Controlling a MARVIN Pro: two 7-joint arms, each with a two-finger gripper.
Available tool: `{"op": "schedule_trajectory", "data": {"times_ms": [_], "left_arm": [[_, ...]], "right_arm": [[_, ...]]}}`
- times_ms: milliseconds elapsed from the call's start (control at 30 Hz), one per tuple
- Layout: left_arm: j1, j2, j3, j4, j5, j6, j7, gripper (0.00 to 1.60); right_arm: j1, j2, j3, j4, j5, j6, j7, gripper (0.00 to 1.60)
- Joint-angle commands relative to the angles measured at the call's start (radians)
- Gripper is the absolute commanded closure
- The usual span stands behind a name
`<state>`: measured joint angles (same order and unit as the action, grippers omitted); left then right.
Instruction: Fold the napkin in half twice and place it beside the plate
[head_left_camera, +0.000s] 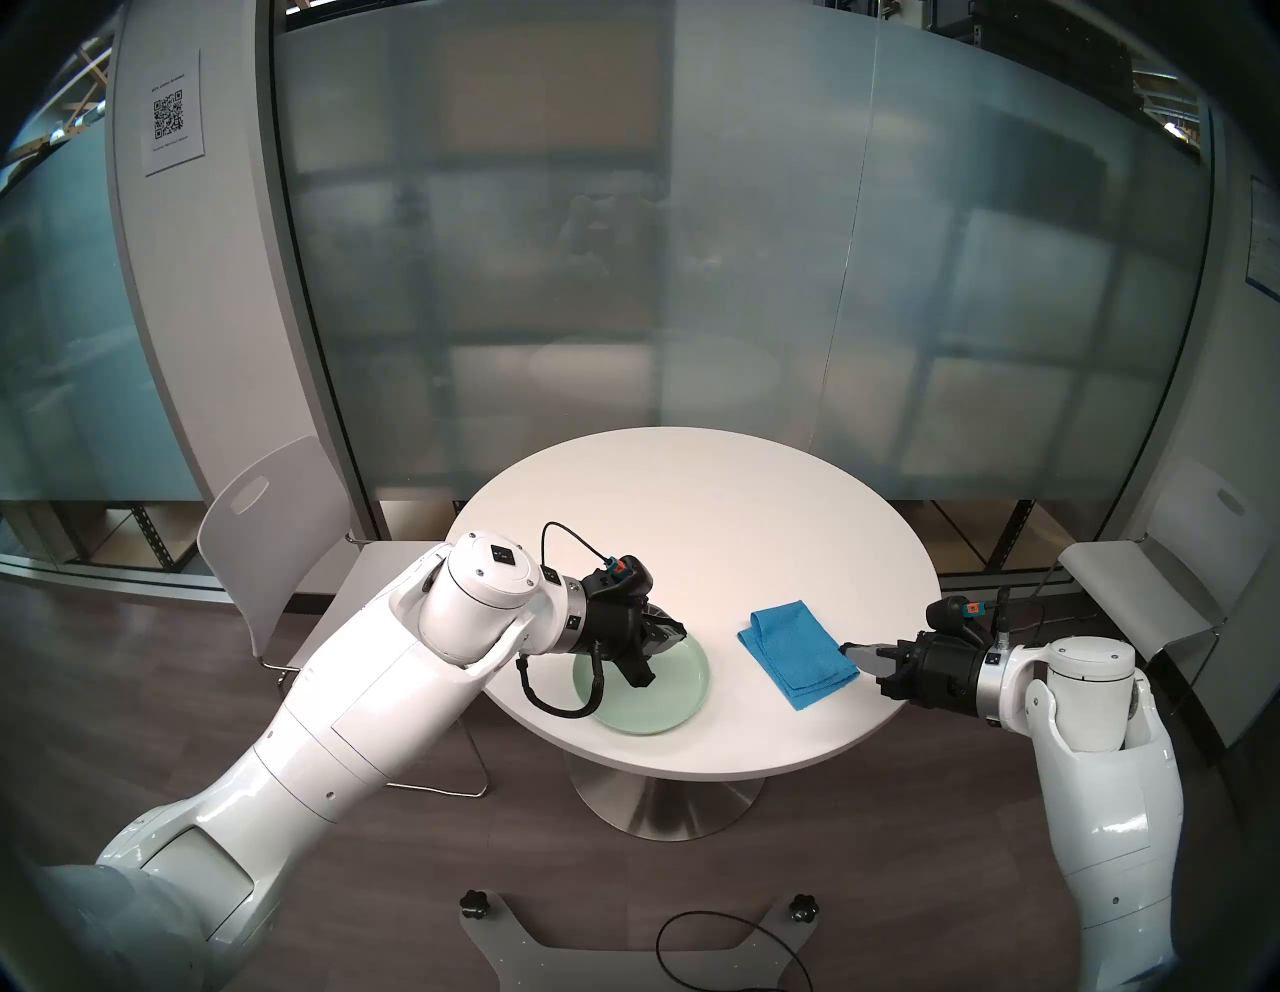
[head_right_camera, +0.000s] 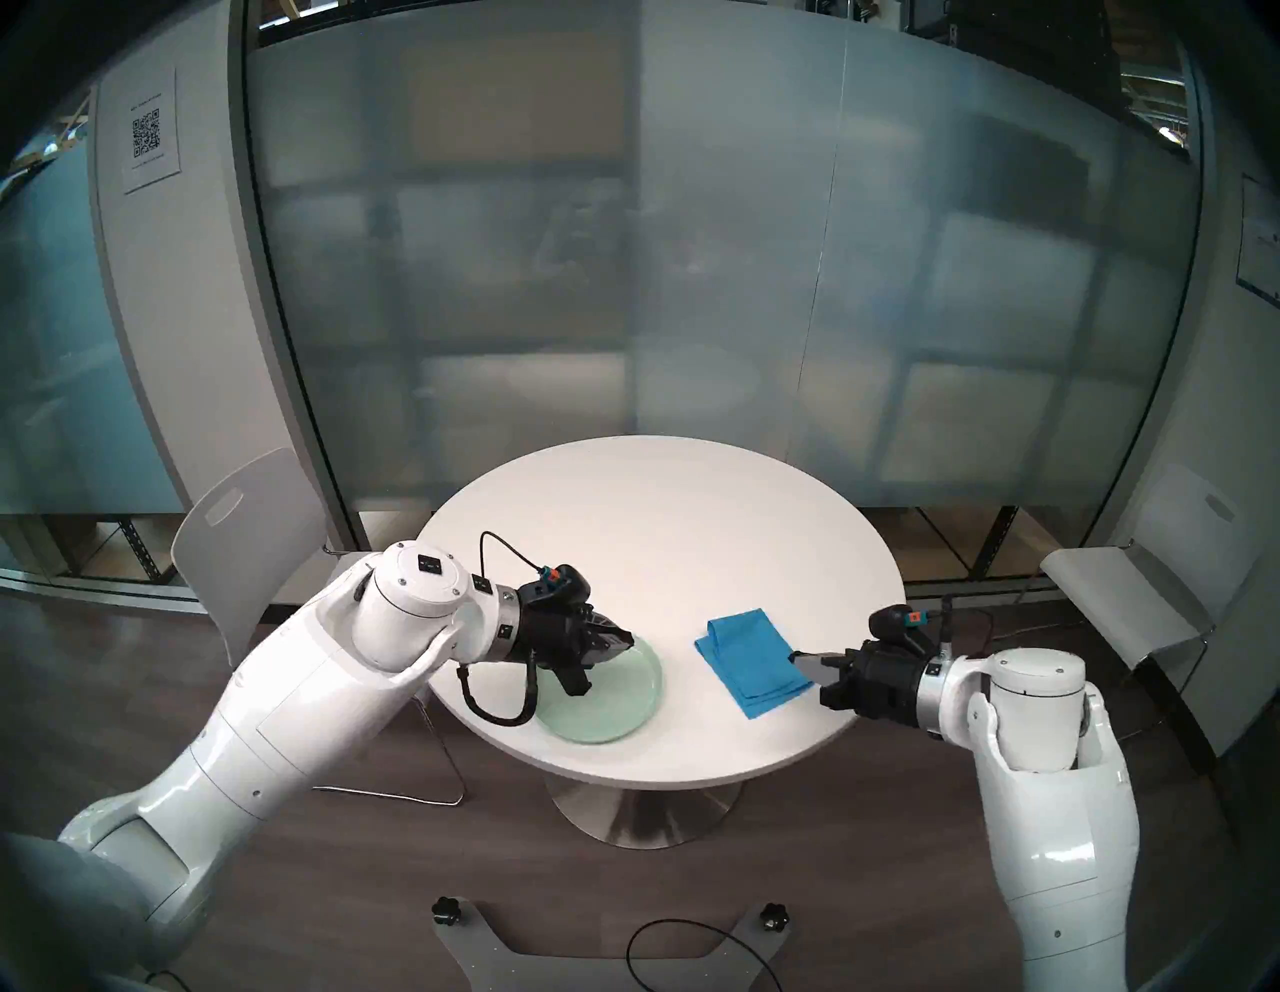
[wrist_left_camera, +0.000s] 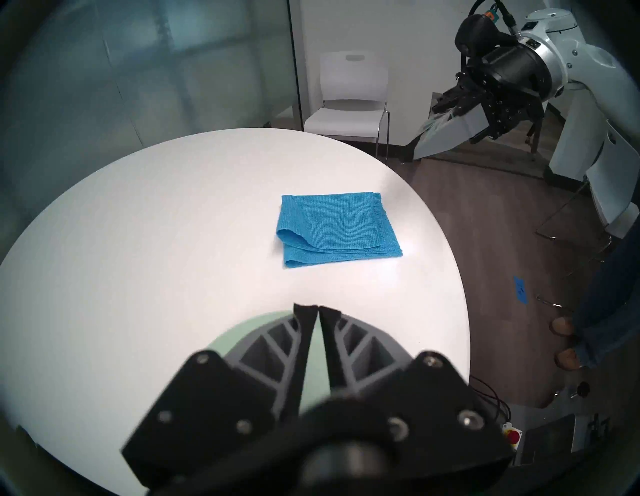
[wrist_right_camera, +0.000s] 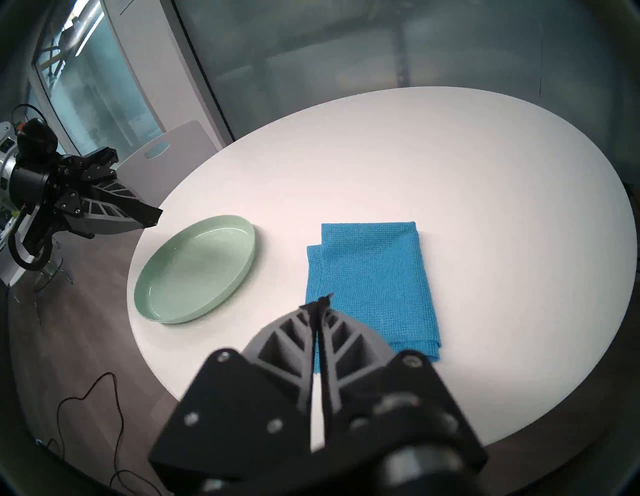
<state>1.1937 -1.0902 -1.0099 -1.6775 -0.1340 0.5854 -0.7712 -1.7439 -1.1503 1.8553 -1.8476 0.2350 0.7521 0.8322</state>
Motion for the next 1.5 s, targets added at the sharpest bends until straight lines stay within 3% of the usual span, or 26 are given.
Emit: {"op": "schedule_trajectory", "data": {"times_ms": [0, 67, 100, 133, 167, 1467], "left_arm": [[-0.013, -0.004, -0.01, -0.022, -0.005, -0.01, -0.002, 0.95], [-0.014, -0.004, -0.011, -0.022, -0.007, -0.011, -0.001, 0.92], [-0.014, -0.004, -0.011, -0.021, -0.007, -0.01, -0.001, 0.68], [-0.015, -0.005, -0.011, -0.021, -0.008, -0.009, -0.001, 0.26], [-0.015, -0.004, -0.011, -0.021, -0.008, -0.009, -0.001, 0.0], [-0.015, -0.004, -0.011, -0.021, -0.01, -0.009, -0.001, 0.0]], "right_arm": [[0.016, 0.001, -0.001, -0.017, 0.009, 0.001, 0.01, 1.17], [0.018, 0.002, -0.001, -0.013, 0.013, 0.001, 0.014, 1.09], [0.019, 0.001, -0.001, -0.013, 0.013, 0.002, 0.014, 0.83], [0.019, 0.001, -0.001, -0.013, 0.013, 0.002, 0.014, 0.01], [0.019, 0.001, -0.001, -0.013, 0.013, 0.002, 0.014, 0.01], [0.022, -0.006, 0.004, -0.012, 0.001, 0.003, 0.026, 0.01]]}}
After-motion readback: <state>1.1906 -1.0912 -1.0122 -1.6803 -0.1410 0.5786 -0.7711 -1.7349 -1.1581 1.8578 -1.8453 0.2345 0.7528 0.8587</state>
